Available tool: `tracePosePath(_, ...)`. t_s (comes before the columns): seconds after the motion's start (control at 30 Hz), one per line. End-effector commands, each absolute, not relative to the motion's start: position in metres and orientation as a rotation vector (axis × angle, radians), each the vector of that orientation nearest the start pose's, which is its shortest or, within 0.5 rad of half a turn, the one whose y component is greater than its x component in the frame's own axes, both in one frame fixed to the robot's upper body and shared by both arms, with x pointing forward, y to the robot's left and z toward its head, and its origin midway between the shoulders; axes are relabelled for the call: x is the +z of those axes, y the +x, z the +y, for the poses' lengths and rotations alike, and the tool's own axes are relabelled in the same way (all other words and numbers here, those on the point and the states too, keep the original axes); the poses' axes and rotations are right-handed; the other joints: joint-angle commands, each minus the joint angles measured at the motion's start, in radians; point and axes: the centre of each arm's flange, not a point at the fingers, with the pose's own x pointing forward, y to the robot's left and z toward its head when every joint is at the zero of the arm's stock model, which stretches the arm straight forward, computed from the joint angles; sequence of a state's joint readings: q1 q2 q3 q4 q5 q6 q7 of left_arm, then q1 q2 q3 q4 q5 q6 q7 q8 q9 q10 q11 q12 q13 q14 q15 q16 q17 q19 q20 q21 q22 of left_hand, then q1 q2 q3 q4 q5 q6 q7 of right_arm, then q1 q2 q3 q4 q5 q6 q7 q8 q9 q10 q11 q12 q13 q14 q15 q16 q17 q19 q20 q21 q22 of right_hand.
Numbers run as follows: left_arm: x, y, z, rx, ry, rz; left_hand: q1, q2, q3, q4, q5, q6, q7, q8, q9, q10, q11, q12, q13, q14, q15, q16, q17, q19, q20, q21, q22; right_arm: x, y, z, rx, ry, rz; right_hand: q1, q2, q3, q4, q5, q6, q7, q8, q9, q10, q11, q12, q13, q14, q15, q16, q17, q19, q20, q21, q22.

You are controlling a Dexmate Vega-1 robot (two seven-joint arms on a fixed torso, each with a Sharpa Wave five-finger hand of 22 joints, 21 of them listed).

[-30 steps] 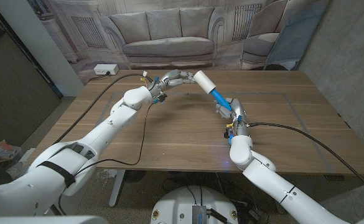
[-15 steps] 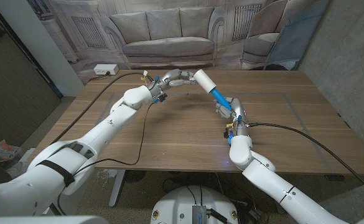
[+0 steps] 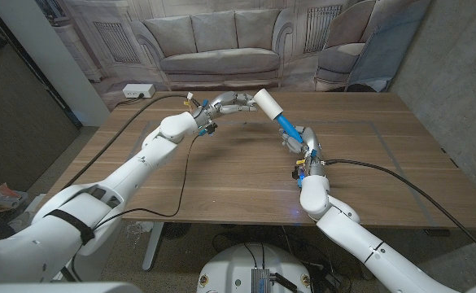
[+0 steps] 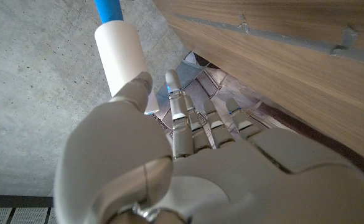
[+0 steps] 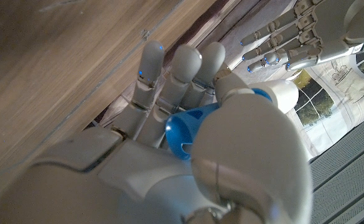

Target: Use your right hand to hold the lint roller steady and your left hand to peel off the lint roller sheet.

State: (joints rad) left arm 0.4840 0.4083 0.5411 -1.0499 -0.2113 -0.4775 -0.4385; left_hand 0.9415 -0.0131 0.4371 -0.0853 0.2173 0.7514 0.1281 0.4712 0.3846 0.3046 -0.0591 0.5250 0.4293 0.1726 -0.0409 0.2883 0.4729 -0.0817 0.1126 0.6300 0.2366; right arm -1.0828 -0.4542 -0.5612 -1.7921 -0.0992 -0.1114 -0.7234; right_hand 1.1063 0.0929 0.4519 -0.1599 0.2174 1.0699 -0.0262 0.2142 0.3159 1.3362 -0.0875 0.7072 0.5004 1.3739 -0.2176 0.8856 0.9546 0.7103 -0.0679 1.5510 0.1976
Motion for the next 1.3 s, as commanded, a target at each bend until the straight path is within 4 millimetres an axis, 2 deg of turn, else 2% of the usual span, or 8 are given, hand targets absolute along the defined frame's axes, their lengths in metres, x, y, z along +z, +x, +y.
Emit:
tracePosePath(0.03, 0.068, 0.661, 0.173, -0.597, 0.510, -0.822, 0.000, 0.000, 0.003, -0.007, -0.009, 0.010, -0.004, 0.002, 0.005, -0.001, -0.007, 0.003, 0.003, 0.004, -0.007, -0.003, 0.005, 0.001, 0.010, 0.013, 0.002, -0.082, 0.559, -0.160, -0.252, -0.429, -0.653, -0.049, 0.050, 0.007, 0.000, 0.001, 0.118, 0.110, -0.001, 0.004, 0.053, 0.042, 0.010, 0.007, -0.010, -0.007, 0.001, 0.007, 0.005, -0.138, 0.005, 0.006)
tracePosePath(0.3, 0.067, 0.662, 0.171, -0.568, 0.467, -0.836, 0.034, 0.024, 0.026, -0.025, -0.015, 0.071, -0.017, 0.008, -0.009, 0.033, -0.029, 0.024, 0.002, 0.044, -0.018, 0.003, 0.009, 0.028, 0.027, 0.030, -0.002, -0.081, 0.559, -0.157, -0.243, -0.440, -0.663, -0.052, 0.049, 0.013, 0.000, 0.000, 0.119, 0.110, -0.002, 0.005, 0.052, 0.040, 0.012, 0.001, -0.011, -0.007, -0.005, 0.011, 0.005, -0.138, 0.006, 0.007)
tracePosePath(0.6, 0.072, 0.667, 0.165, -0.590, 0.493, -0.820, 0.046, 0.034, 0.034, -0.031, -0.016, 0.065, -0.024, -0.002, -0.015, 0.031, -0.028, 0.026, 0.002, 0.048, -0.014, 0.001, 0.012, 0.031, 0.037, 0.034, -0.004, -0.079, 0.561, -0.157, -0.238, -0.440, -0.680, -0.052, 0.048, 0.016, -0.002, 0.000, 0.121, 0.109, -0.003, 0.004, 0.052, 0.040, 0.015, 0.000, -0.012, -0.007, -0.009, 0.011, 0.005, -0.138, 0.007, 0.008)
tracePosePath(0.67, 0.072, 0.669, 0.162, -0.597, 0.504, -0.818, 0.046, 0.033, 0.034, -0.031, -0.018, 0.038, -0.027, -0.018, -0.020, 0.025, -0.026, 0.025, 0.002, 0.043, -0.014, -0.004, 0.013, 0.028, 0.037, 0.034, -0.005, -0.080, 0.562, -0.158, -0.239, -0.434, -0.679, -0.053, 0.046, 0.016, -0.002, 0.000, 0.122, 0.109, -0.004, 0.002, 0.049, 0.041, 0.015, 0.000, -0.013, -0.007, -0.010, 0.011, 0.005, -0.138, 0.007, 0.008)
tracePosePath(0.87, 0.076, 0.671, 0.157, -0.664, 0.576, -0.787, 0.014, -0.006, 0.006, -0.027, -0.037, -0.102, -0.054, -0.089, -0.030, -0.060, 0.013, 0.000, 0.002, 0.007, 0.011, -0.027, 0.021, -0.001, 0.045, 0.033, -0.007, -0.080, 0.563, -0.159, -0.251, -0.425, -0.669, -0.053, 0.046, 0.018, -0.002, 0.000, 0.123, 0.110, -0.003, 0.005, 0.051, 0.041, 0.017, -0.001, -0.010, -0.007, -0.011, 0.013, 0.006, -0.138, 0.007, 0.008)
tracePosePath(1.03, 0.076, 0.672, 0.152, -0.743, 0.619, -0.766, -0.015, -0.038, -0.021, -0.021, -0.040, -0.213, -0.053, -0.136, -0.023, -0.154, 0.057, -0.034, 0.004, -0.059, 0.051, -0.052, 0.031, -0.030, 0.055, 0.030, -0.006, -0.081, 0.566, -0.160, -0.272, -0.420, -0.669, -0.055, 0.046, 0.020, -0.001, 0.000, 0.123, 0.110, -0.003, 0.005, 0.052, 0.040, 0.017, -0.004, -0.011, -0.007, -0.010, 0.018, 0.007, -0.138, 0.007, 0.008)
tracePosePath(1.1, 0.080, 0.673, 0.149, -0.795, 0.682, -0.742, -0.018, -0.039, -0.025, -0.020, -0.038, -0.231, -0.048, -0.143, -0.021, -0.175, 0.075, -0.043, 0.004, -0.080, 0.069, -0.058, 0.033, -0.036, 0.056, 0.029, -0.008, -0.081, 0.567, -0.160, -0.263, -0.412, -0.673, -0.055, 0.045, 0.021, -0.002, 0.000, 0.123, 0.110, -0.004, 0.005, 0.054, 0.040, 0.018, -0.005, -0.013, -0.007, -0.011, 0.019, 0.006, -0.138, 0.007, 0.008)
tracePosePath(1.3, 0.079, 0.670, 0.149, -0.810, 0.676, -0.743, -0.026, -0.051, -0.035, -0.020, -0.035, -0.228, -0.046, -0.142, -0.017, -0.186, 0.079, -0.051, 0.005, -0.093, 0.076, -0.059, 0.033, -0.046, 0.054, 0.024, -0.011, -0.080, 0.570, -0.159, -0.256, -0.411, -0.664, -0.056, 0.045, 0.024, -0.002, 0.001, 0.122, 0.111, -0.003, 0.007, 0.050, 0.040, 0.022, -0.002, -0.008, -0.007, -0.006, 0.030, 0.006, -0.138, 0.007, 0.009)
